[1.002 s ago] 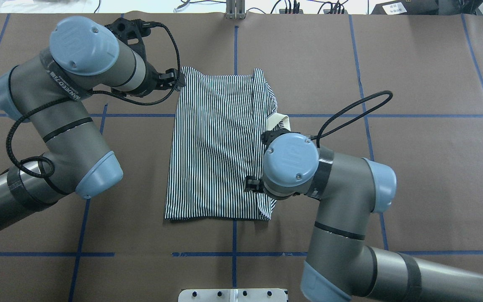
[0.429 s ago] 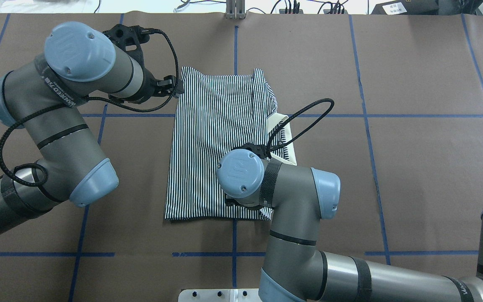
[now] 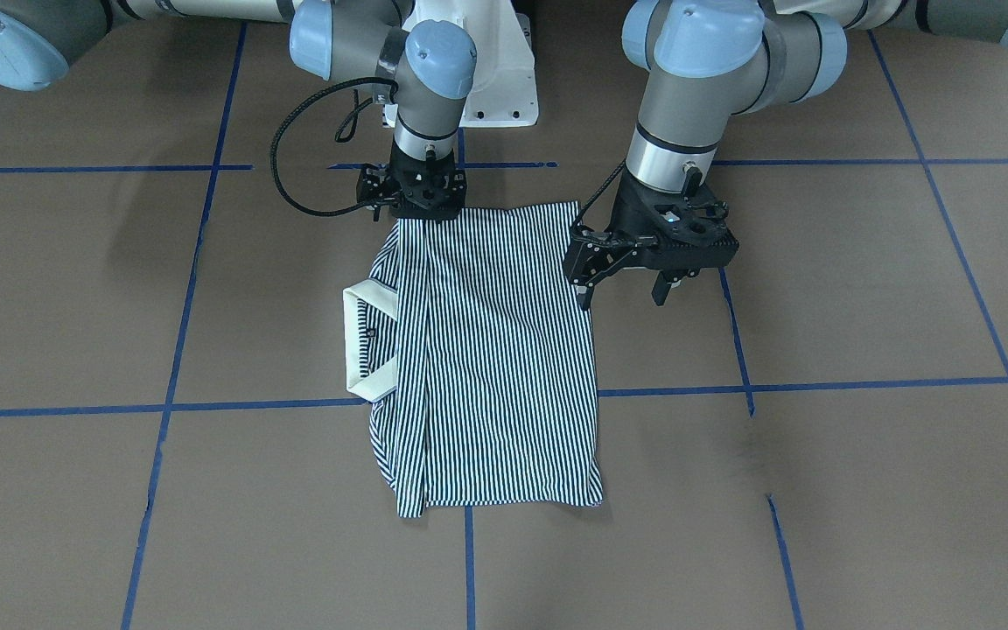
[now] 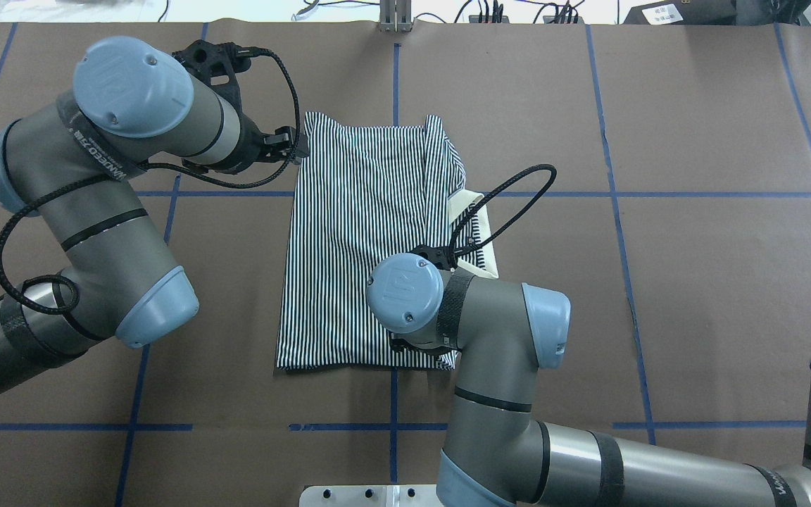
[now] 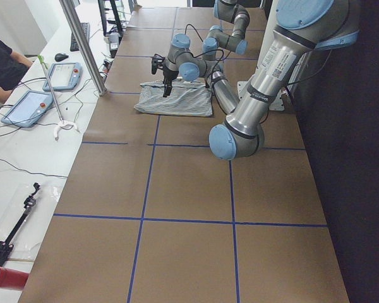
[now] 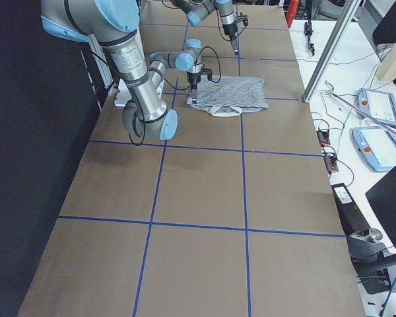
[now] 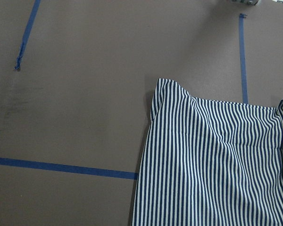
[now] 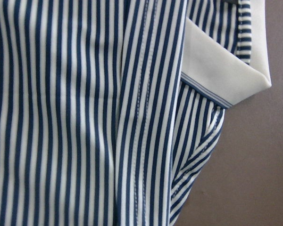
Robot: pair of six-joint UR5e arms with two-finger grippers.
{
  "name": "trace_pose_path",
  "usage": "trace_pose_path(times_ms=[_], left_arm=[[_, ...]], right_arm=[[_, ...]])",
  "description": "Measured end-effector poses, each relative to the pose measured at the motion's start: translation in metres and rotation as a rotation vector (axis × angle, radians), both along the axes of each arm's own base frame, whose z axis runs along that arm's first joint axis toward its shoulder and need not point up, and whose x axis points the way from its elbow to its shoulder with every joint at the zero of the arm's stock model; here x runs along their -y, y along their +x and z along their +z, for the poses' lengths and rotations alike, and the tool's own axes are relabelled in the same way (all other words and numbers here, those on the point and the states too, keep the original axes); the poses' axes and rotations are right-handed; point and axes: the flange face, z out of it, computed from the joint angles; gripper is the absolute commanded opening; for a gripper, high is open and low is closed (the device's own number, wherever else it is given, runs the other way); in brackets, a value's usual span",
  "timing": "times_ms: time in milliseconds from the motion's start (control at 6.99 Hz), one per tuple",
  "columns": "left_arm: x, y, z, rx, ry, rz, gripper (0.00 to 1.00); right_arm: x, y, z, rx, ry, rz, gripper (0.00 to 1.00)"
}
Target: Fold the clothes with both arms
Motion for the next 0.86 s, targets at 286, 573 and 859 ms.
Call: trace_pose_path(times_ms=[286,573,859], left_arm=[[-0.001,0.000,0.000,-0.002,0.000,0.002,1.00],[-0.001,0.000,0.001,-0.003,-0.001,0.004,1.00],[-0.001,0.000,0.001,-0.006,-0.002,0.003,1.00]], right_arm=[[-0.001,0.001,0.014,-0.027,-0.004,-0.011,1.00],[0.003,0.008,0.026,-0.061,-0.002,-0.028,1.00],[0.010,0.034,0.053,-0.088,0.000,-0.039,1.00]])
